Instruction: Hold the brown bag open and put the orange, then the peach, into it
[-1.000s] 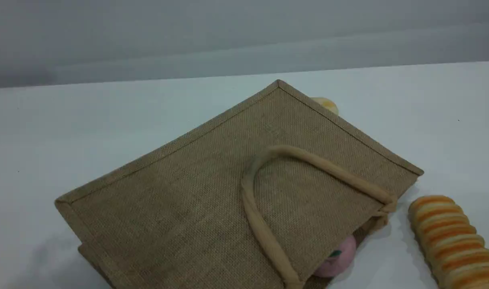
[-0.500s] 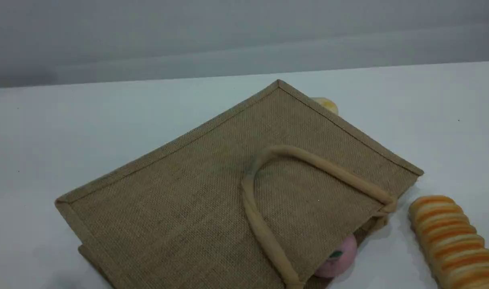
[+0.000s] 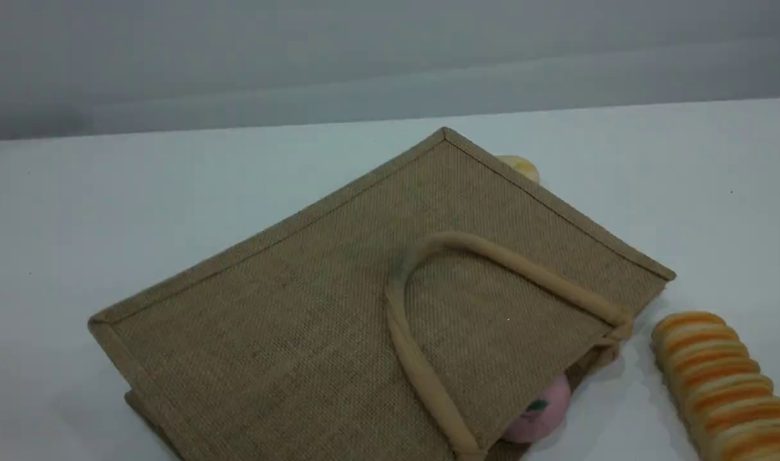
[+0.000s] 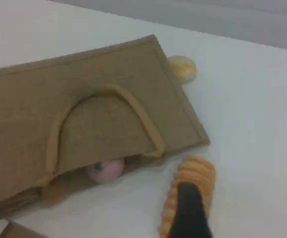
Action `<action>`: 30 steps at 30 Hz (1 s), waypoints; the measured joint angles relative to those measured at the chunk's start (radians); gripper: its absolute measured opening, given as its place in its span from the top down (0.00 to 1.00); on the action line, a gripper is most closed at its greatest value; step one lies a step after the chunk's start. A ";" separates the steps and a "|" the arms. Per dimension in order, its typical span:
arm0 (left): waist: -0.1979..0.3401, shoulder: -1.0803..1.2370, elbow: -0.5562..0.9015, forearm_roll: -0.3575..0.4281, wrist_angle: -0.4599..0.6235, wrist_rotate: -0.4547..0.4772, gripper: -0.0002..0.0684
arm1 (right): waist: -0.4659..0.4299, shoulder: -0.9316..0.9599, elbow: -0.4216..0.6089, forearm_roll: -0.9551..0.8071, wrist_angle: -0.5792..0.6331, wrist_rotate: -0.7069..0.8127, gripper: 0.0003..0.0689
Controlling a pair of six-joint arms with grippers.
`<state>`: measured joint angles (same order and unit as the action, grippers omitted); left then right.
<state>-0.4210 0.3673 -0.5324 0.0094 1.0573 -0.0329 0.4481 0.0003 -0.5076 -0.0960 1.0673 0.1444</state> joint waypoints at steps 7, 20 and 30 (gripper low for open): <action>0.000 -0.128 0.016 0.025 0.012 -0.094 0.36 | 0.000 0.000 0.000 0.000 0.000 0.001 0.36; 0.000 -0.231 0.028 0.047 0.023 -0.021 0.36 | 0.000 0.000 0.000 0.000 0.001 0.001 0.36; 0.000 -0.231 0.029 0.033 0.022 0.003 0.36 | -0.227 0.000 0.000 -0.001 0.001 0.002 0.36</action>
<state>-0.4210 0.1362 -0.5031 0.0420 1.0791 -0.0300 0.2212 0.0000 -0.5076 -0.0969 1.0680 0.1465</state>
